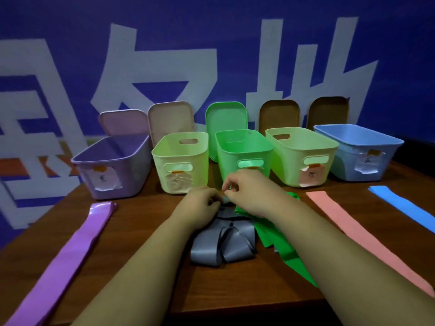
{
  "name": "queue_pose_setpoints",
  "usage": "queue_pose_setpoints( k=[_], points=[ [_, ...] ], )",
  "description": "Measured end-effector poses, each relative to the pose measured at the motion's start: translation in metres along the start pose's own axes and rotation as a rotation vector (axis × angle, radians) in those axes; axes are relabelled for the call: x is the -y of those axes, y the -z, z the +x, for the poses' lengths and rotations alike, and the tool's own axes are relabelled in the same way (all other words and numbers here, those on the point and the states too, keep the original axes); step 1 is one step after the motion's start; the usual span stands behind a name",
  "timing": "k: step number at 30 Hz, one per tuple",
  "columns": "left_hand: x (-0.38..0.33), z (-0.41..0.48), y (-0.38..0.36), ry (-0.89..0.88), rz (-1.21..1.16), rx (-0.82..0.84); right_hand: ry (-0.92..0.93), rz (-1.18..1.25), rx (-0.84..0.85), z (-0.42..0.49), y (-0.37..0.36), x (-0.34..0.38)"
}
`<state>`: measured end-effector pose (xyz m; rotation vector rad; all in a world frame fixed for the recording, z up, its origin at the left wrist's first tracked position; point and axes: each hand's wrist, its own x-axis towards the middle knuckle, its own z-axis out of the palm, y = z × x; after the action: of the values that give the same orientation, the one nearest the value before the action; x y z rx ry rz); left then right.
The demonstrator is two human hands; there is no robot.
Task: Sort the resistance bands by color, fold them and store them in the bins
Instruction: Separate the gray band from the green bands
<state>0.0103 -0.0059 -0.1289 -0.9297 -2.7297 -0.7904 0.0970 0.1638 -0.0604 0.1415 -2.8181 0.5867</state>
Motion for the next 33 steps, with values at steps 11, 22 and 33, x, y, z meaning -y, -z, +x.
queue_pose_setpoints(
  k=[11,22,33],
  points=[
    [0.007,0.014,0.005,0.014,-0.002,0.108,-0.091,-0.123,0.011,0.028,-0.029,-0.024],
    [-0.007,0.020,0.012,0.066,-0.349,-0.428,-0.097,-0.096,-0.316,0.018,-0.020,-0.029],
    [-0.009,-0.003,0.048,0.160,-0.577,-0.960,-0.065,0.027,-0.316,0.012,-0.015,-0.031]
  ],
)
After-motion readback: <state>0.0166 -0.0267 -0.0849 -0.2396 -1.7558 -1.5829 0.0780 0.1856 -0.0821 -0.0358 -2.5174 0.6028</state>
